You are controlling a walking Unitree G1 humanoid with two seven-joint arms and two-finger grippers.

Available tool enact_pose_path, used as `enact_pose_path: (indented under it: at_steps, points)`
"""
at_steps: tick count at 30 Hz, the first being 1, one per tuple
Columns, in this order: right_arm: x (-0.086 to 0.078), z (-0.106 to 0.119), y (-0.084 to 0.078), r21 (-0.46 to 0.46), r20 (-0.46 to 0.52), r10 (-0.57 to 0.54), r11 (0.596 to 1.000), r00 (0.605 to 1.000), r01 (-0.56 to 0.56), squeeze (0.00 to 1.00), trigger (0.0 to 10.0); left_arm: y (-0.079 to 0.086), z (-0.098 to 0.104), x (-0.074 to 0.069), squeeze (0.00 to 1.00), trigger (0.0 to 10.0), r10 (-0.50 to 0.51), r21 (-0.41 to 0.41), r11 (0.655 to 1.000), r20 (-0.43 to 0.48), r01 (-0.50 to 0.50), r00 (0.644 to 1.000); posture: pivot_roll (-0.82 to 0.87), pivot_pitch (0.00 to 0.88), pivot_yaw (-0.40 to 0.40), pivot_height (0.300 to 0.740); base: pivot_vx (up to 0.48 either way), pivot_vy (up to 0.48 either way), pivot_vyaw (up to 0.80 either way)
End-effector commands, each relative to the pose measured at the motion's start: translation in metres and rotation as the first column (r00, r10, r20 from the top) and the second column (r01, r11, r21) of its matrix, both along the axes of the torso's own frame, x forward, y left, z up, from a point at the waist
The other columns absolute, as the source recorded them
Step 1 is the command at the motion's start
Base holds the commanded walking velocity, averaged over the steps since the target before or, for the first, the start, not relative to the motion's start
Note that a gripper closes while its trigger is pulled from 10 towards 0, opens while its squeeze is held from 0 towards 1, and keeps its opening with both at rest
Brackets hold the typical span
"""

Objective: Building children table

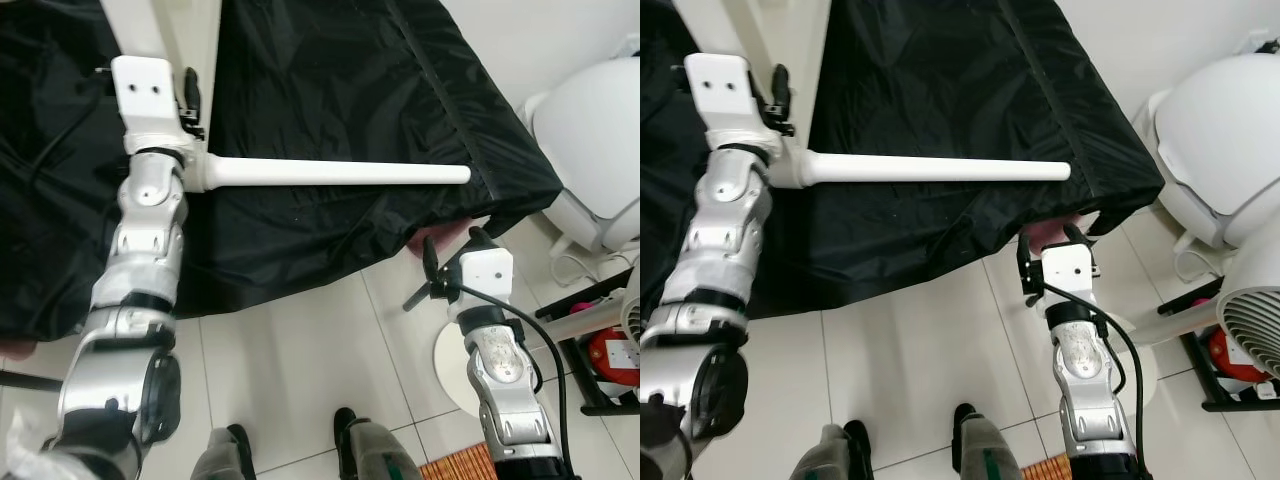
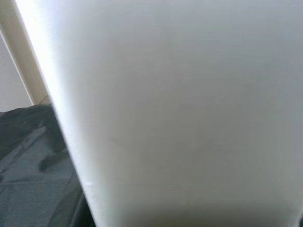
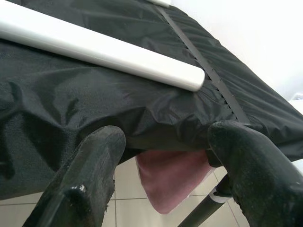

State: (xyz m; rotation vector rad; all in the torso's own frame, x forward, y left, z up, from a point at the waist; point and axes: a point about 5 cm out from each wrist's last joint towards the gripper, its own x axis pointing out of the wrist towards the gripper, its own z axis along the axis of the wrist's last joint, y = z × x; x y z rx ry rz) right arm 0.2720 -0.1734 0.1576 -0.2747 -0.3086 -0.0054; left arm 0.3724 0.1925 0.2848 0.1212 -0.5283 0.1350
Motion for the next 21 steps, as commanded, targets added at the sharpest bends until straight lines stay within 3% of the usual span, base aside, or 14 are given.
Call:
enact_pose_path:
  at_steps: [1, 9, 11, 21]
  points:
    - [-0.002, -0.003, 0.000, 0.000, -0.018, 0.006, 1.000, 1.000, -0.006, 0.00, 10.0, 0.034, 0.000, -0.010, 0.00, 0.0, 0.202, -0.072, 0.977, 0.021, -0.200, 0.979, -0.22, 0.268, -0.030, 0.740, 0.000, 0.000, 0.00]
    - [0.001, 0.000, -0.001, -0.014, -0.024, 0.027, 1.000, 0.999, -0.028, 0.00, 10.0, 0.066, 0.003, -0.034, 0.00, 0.0, 0.303, -0.053, 0.952, 0.032, -0.301, 0.952, -0.21, 0.277, -0.058, 0.740, 0.000, 0.000, 0.00]
    - [0.003, 0.000, 0.000, -0.020, -0.027, 0.036, 0.999, 0.999, -0.037, 0.00, 10.0, 0.080, 0.009, -0.045, 0.00, 0.0, 0.356, -0.045, 0.934, 0.053, -0.354, 0.933, -0.21, 0.280, -0.063, 0.740, 0.000, 0.000, 0.00]
    - [0.009, -0.003, 0.000, -0.033, -0.044, 0.063, 0.997, 0.997, -0.064, 0.00, 10.0, 0.103, 0.028, -0.069, 0.00, 0.0, 0.433, -0.005, 0.901, 0.082, -0.434, 0.898, -0.14, 0.290, -0.081, 0.740, 0.000, 0.000, 0.00]
